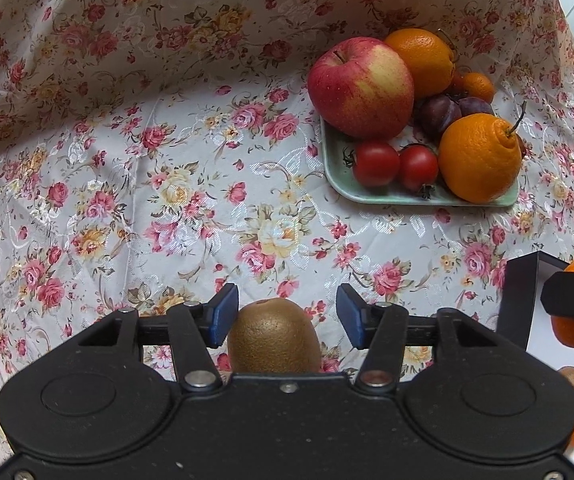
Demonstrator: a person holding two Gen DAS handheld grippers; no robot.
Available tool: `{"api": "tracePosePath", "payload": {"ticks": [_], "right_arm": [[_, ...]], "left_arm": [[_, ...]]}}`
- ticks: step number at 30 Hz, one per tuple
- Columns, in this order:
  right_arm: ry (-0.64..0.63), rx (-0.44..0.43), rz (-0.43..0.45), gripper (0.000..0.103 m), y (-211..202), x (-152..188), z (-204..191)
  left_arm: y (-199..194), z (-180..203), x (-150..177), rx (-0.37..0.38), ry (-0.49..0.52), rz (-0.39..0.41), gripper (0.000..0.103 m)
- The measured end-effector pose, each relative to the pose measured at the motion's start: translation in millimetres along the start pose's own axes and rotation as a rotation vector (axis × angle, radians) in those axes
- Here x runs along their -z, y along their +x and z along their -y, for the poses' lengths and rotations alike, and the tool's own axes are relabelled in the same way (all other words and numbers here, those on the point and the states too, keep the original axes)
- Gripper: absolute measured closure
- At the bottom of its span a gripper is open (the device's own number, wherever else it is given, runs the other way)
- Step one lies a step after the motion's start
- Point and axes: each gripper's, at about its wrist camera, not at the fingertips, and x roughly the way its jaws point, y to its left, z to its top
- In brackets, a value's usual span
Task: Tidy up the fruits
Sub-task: 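Lift the kiwi in the left tool while the right tool carries the mandarin toward the box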
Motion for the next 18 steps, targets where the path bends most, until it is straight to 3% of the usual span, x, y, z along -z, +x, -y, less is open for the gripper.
{"api": "tracePosePath", "payload": {"ticks": [18], "right_arm": [[-0.041, 0.001, -0.018, 0.062, 10, 6, -19]], "left_arm": [[8, -12, 1, -0.021, -0.038, -0.058, 0.042]]}}
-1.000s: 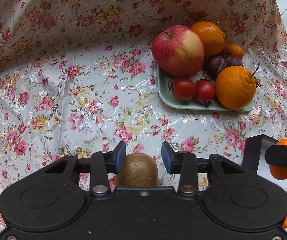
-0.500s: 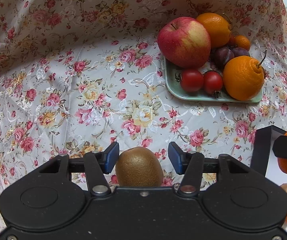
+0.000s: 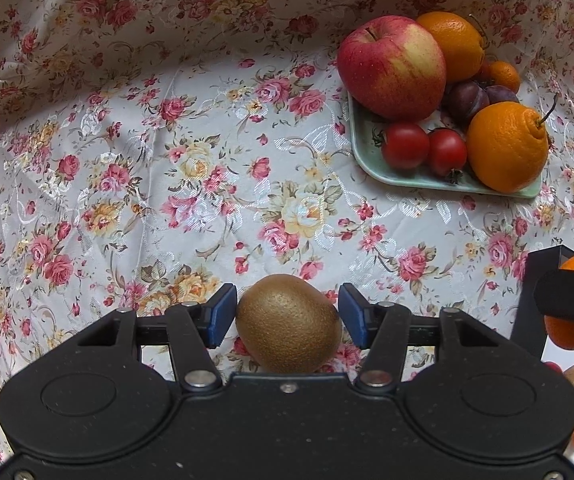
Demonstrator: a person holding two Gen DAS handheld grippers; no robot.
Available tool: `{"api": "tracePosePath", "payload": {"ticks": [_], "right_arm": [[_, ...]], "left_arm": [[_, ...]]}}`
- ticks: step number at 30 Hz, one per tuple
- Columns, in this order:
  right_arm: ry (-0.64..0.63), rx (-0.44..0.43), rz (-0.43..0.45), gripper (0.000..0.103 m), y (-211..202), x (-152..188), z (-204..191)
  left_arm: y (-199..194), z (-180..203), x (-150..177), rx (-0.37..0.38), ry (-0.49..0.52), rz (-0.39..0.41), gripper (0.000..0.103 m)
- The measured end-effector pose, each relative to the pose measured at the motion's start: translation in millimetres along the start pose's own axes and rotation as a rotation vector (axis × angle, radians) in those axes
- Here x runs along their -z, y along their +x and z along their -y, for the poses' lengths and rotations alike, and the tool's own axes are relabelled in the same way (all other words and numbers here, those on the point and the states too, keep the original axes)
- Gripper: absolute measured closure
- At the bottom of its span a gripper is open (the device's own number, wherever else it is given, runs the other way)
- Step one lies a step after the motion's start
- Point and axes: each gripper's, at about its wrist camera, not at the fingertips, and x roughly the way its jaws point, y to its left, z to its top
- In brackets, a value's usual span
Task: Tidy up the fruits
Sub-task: 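Lift the kiwi in the left tool while the right tool carries the mandarin toward the box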
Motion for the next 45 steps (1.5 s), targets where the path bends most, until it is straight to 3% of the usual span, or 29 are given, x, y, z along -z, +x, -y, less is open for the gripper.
{"api": "tracePosePath", "payload": {"ticks": [9, 17, 29, 45], "right_arm": [[-0.004, 0.006, -0.009, 0.062, 6, -1, -3], [0.001, 0.004, -0.011, 0.062, 6, -3, -2], [-0.006, 0.004, -0.016, 0.062, 6, -1, -3], [0.003, 0.021, 0.025, 0.062, -12, 4, 12]], "left_arm": [[21, 0, 0, -0.004, 0.002, -0.073, 0.040], [22, -3, -3, 0.011, -0.022, -0.069, 0.040], [20, -4, -5, 0.013, -0.038, -0.039, 0.041], [-37, 32, 7, 0.060, 0.011, 0.078, 0.041]]}}
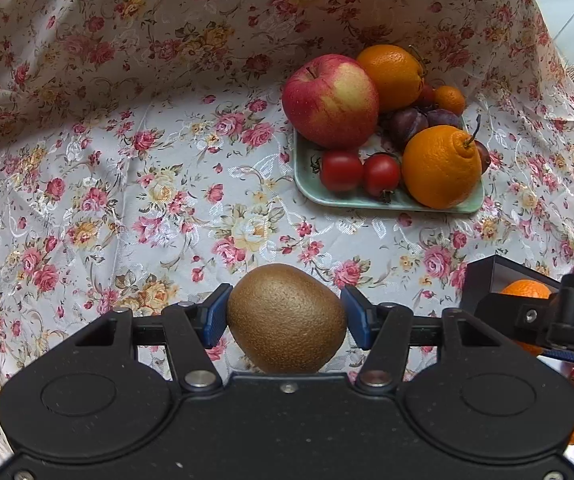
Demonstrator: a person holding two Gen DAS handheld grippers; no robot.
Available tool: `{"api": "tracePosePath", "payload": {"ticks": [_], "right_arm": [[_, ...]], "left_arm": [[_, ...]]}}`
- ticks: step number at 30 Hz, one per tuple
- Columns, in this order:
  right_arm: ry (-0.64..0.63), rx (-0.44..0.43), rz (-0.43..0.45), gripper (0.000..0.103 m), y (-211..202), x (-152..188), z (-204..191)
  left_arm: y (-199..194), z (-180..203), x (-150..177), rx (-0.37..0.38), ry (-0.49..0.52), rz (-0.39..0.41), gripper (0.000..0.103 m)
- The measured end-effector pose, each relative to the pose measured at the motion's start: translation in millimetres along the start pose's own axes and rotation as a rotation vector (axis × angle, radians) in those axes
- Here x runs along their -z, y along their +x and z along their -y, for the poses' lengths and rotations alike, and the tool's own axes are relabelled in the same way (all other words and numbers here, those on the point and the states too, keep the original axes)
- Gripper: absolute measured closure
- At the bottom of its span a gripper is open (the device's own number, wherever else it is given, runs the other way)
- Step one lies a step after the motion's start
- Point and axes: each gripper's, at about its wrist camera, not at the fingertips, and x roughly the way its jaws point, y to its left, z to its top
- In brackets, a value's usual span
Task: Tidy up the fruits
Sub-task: 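Lift the kiwi in the left tool while the right tool carries the mandarin toward the box, then open the left tool releasing the kiwi while the right tool releases the mandarin in the box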
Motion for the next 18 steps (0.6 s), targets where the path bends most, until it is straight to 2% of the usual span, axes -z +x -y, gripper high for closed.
{"api": "tracePosePath", "payload": {"ticks": [9, 18], "right_arm": [[0.040, 0.015, 0.020, 0.062, -13, 13, 33], [0.085, 0.069, 0.038, 0.062, -23, 32, 86]], "left_arm": [[-25, 26, 18, 0.026, 0.020, 0.034, 0.041], [-44, 70, 37, 0.063, 0.069, 0.067, 0.041]]}}
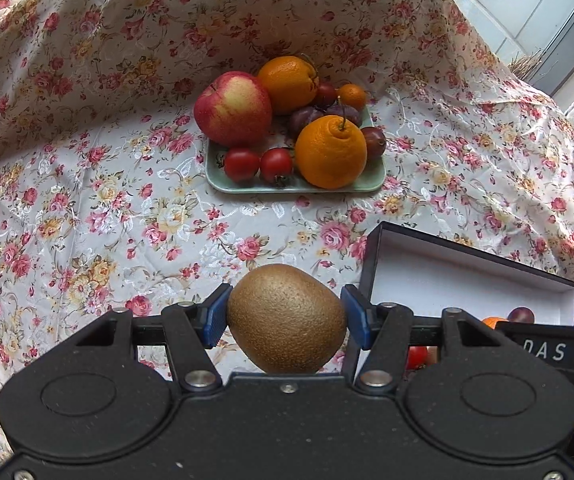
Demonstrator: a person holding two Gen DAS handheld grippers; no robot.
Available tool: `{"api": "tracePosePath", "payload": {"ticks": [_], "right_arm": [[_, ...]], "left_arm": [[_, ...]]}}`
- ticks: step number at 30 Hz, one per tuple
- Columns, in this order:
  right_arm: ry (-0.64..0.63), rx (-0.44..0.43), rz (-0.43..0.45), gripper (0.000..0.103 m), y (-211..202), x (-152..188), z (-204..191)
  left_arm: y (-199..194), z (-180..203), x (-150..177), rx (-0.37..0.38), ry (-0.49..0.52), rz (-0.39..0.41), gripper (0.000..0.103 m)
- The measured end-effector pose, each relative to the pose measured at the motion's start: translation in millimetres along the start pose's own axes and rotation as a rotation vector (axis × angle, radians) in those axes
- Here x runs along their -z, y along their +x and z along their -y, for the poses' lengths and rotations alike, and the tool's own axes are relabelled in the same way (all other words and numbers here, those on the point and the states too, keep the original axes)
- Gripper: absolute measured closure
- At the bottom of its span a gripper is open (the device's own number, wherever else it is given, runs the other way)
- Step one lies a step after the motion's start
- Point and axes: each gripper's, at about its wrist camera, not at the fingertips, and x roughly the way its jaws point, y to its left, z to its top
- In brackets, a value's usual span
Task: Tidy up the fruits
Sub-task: 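Open the left tool releasing the kiwi while the right tool releases the mandarin in the box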
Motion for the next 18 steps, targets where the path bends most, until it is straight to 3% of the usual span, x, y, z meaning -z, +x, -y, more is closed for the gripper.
{"api": "tracePosePath", "payload": {"ticks": [12, 18], "right_arm": [[0.087, 0.065, 0.030, 0.062, -6, -2, 85], [0.154, 0.051, 0.030, 0.062, -10, -12, 123]], "left_arm": [[4, 72, 10, 0.044, 0.095, 0.031, 0.041], [16, 92, 12, 0.048, 0.115, 0.019, 0.041]]}}
